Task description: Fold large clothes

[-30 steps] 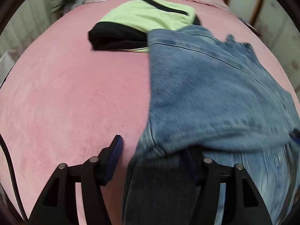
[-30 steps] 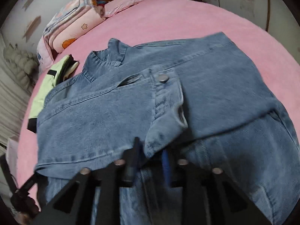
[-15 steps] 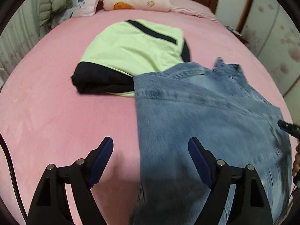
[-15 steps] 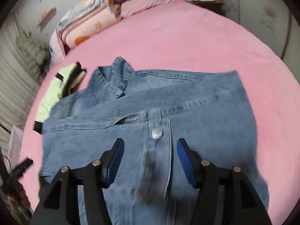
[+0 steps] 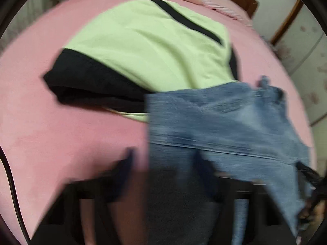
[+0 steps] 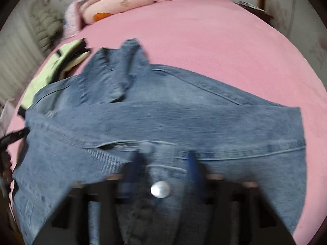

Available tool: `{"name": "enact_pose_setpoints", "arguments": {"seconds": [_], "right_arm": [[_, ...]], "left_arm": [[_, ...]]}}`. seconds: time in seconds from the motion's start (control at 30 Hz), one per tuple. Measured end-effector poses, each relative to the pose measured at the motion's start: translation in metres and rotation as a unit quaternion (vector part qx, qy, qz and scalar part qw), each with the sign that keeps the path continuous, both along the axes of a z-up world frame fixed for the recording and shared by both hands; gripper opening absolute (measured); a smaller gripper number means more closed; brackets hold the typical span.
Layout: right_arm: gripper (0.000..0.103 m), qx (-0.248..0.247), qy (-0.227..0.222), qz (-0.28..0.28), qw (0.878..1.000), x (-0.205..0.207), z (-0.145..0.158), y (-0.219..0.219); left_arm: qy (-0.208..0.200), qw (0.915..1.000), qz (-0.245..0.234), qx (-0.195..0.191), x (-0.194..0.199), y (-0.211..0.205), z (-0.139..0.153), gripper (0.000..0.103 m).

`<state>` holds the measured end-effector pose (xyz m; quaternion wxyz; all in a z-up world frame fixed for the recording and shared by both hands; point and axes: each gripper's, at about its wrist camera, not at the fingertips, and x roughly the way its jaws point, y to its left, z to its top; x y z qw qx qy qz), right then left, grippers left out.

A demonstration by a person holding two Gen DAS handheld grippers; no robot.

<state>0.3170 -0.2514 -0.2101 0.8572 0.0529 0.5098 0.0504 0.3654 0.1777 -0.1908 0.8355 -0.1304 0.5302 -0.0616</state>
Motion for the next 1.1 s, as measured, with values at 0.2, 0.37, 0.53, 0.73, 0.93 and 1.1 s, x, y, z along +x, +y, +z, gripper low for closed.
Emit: {"name": "enact_pose_setpoints", "arguments": {"seconds": [0.2, 0.37, 0.53, 0.73, 0.93, 1.1], "right_arm": [[0.000, -0.044, -0.064, -0.028, 0.997, -0.006, 0.026, 0.008], [0.000, -0.055, -0.071, -0.059, 0.994, 0.009, 0.029, -0.003], [0.000, -0.073, -0.041, -0.066, 0.994, 0.010, 0.010, -0.004], [0.000, -0.037, -0.052, -0.084, 0.994, -0.015, 0.035, -0.012], [0.005, 0.008, -0.084, -0.072, 0.994, -0.052, 0.086, 0.001], [0.042, 0.016, -0.127, -0.066, 0.990, -0.100, 0.136, 0.018]], "left_arm": [[-0.061, 0.9955, 0.031, 0.065, -0.008, -0.019, 0.021, 0.008], [-0.084, 0.9908, 0.054, 0.091, -0.015, -0.025, 0.018, 0.008], [-0.078, 0.9876, 0.068, 0.118, -0.014, -0.033, 0.011, 0.008], [-0.060, 0.9872, 0.060, 0.135, -0.024, -0.035, 0.035, 0.049], [-0.093, 0.9855, 0.034, 0.138, -0.062, -0.047, 0.094, 0.084], [-0.102, 0.9881, 0.014, 0.115, -0.104, -0.059, 0.139, 0.091]]}}
